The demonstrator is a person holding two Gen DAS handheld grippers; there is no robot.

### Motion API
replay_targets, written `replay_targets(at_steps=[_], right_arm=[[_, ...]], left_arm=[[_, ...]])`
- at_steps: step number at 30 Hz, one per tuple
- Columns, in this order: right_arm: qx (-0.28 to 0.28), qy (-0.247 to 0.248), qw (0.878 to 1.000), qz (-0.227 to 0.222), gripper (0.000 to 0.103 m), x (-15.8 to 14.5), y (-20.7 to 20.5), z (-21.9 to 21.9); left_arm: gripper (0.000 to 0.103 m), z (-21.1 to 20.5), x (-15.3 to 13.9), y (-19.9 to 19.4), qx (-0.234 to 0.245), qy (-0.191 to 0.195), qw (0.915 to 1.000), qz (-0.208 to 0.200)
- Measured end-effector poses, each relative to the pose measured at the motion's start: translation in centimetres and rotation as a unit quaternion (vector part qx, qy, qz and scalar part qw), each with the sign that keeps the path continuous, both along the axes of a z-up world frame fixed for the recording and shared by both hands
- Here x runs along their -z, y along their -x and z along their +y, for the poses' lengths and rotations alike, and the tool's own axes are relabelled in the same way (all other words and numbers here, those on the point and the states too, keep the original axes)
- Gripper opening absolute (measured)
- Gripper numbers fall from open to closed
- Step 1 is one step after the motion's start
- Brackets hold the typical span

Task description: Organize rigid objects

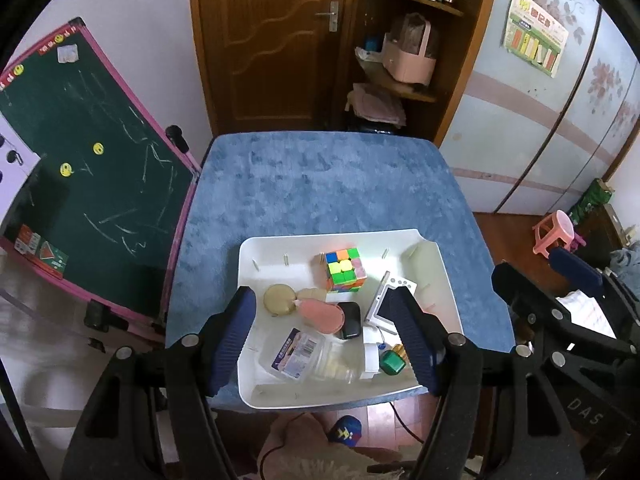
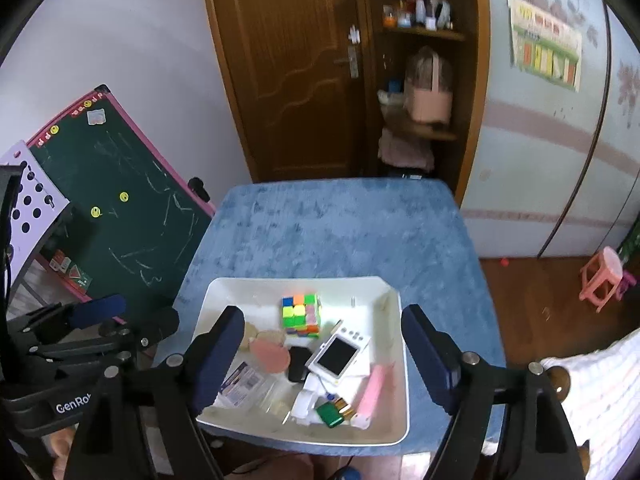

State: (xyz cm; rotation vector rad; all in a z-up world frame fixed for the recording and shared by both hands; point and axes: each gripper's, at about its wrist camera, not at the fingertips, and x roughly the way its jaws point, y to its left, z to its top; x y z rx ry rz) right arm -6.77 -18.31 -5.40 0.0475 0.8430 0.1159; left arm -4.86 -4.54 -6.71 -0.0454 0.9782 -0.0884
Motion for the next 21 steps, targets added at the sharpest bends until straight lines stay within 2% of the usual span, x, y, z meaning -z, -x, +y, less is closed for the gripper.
replay_targets(at_steps=[9, 21], right_arm=[[0.002, 0.007, 1.000, 0.001, 0.081, -0.1, 0.6, 0.0], [0.013, 0.018, 1.000, -0.012, 0.081, -0.5, 1.5, -0.4]], left_arm=[[0.073, 0.1, -0.5, 0.8, -0.021, -0.009, 0.9997, -0.011], [0.073, -0.4, -0.7, 1.3, -0.027, -0.023, 0.9992, -0.016]])
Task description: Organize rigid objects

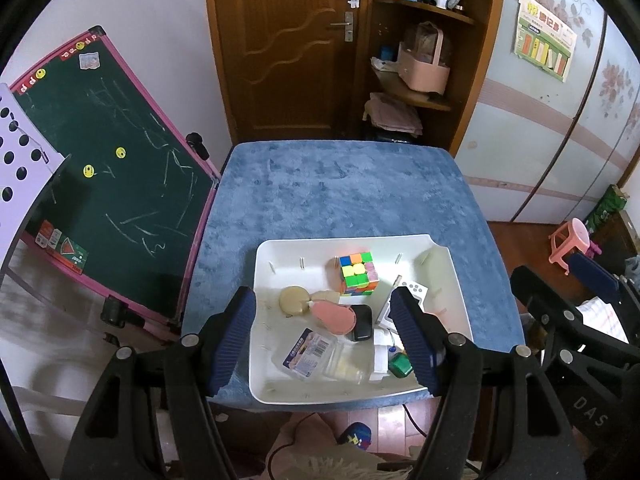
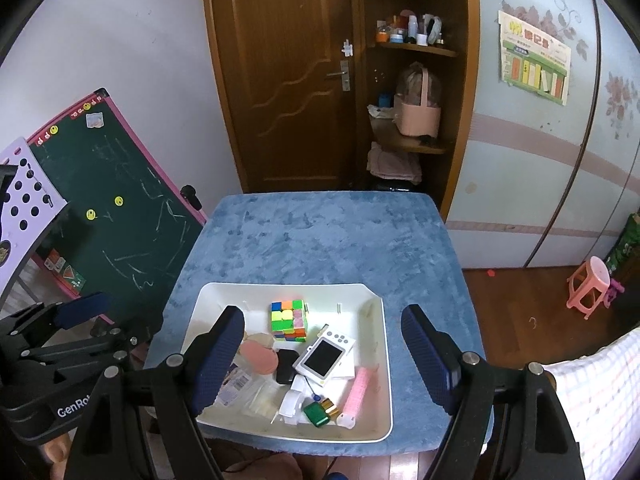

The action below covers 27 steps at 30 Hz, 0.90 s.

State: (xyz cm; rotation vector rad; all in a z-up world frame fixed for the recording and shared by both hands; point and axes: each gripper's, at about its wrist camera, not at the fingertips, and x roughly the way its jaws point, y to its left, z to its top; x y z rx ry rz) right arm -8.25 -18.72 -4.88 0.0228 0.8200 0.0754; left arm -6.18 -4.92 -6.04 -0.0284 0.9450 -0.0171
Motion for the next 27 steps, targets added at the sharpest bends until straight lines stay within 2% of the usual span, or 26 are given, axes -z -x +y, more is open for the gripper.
replay_targets(at_steps=[27], right_arm=[[0.005, 0.000, 1.000, 0.005, 0.081, 0.1, -0.9, -1.2]], left_arm=[[0.073, -0.9, 0.0, -0.9, -0.002, -0.003, 1.0000, -0.001]])
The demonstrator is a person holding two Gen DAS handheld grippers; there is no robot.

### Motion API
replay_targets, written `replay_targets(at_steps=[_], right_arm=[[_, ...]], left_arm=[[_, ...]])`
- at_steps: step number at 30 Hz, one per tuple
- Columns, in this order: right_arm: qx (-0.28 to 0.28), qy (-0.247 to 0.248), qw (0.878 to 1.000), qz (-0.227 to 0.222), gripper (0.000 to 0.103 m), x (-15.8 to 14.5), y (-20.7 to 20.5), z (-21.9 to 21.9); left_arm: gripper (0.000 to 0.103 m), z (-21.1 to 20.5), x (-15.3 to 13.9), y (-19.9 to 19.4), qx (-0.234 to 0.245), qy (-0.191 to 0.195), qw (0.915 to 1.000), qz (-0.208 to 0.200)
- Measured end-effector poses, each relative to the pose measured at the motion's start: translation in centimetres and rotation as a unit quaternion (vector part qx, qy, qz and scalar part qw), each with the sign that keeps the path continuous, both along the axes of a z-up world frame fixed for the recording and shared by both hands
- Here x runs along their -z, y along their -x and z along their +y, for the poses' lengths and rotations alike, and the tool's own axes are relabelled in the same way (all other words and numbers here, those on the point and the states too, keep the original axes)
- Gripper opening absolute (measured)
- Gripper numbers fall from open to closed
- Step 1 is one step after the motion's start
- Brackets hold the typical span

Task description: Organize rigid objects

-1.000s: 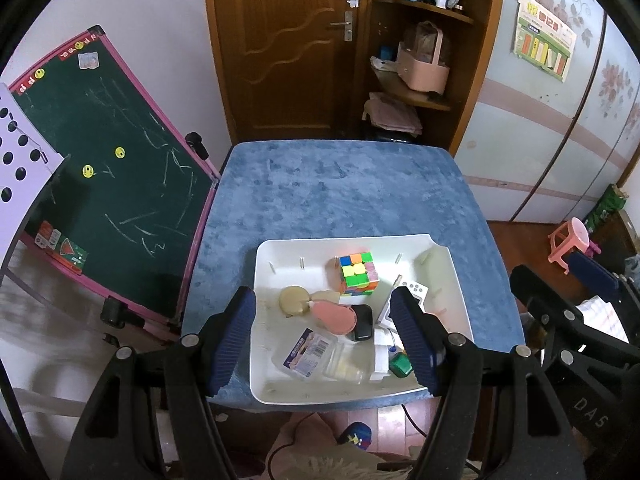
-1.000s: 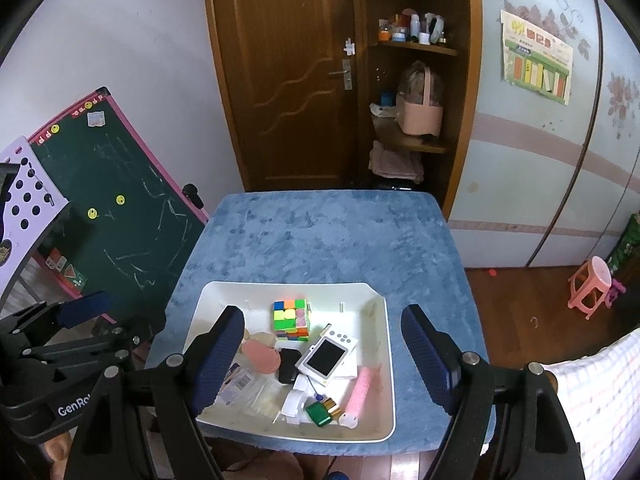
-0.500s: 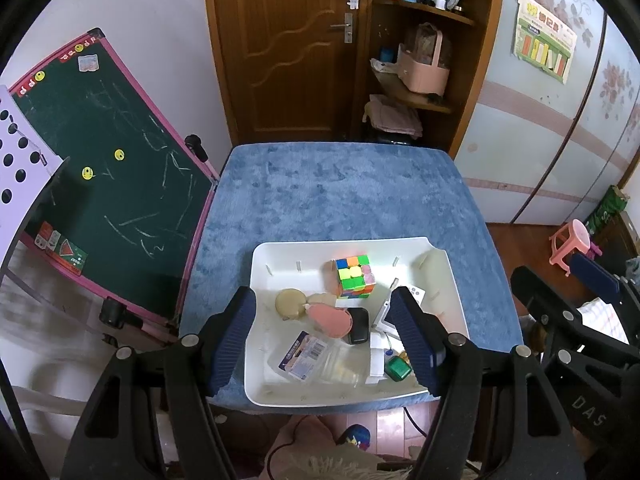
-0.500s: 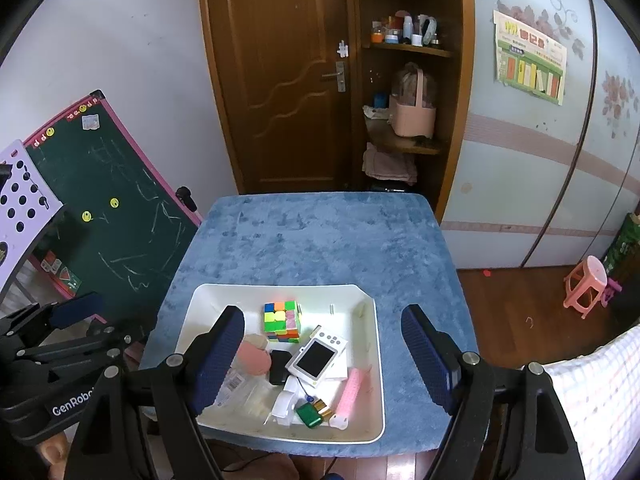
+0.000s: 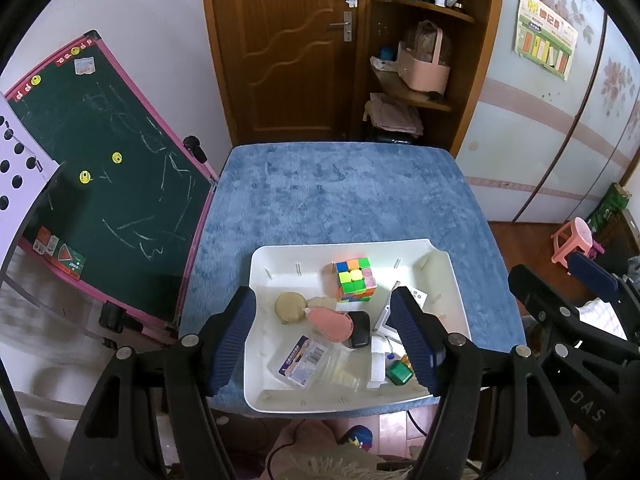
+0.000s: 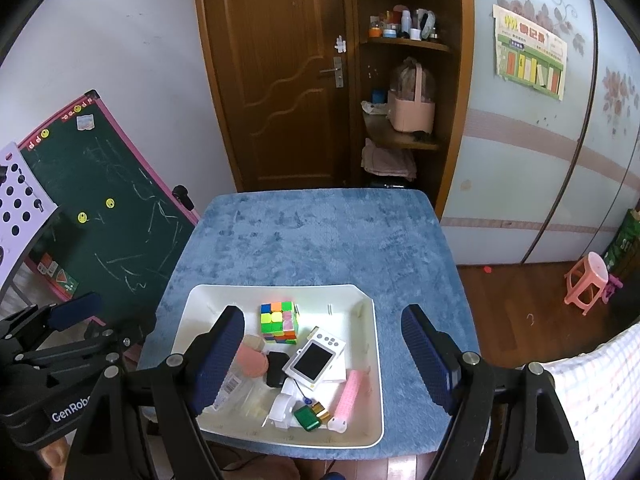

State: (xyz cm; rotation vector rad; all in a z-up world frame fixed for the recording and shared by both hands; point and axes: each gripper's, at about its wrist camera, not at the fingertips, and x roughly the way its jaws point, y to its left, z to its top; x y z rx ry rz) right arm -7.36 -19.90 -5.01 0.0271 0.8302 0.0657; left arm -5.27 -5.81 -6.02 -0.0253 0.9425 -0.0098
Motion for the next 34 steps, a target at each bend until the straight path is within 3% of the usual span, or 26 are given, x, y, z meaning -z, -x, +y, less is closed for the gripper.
replay_targets(at_steps=[34], right_arm=[[0.017, 0.003, 1.000, 0.005, 0.081, -0.1, -1.1, 0.3]], left_arm=[[0.073, 1.1, 0.7, -1.1, 0.002, 0.001, 0.9999, 0.013]])
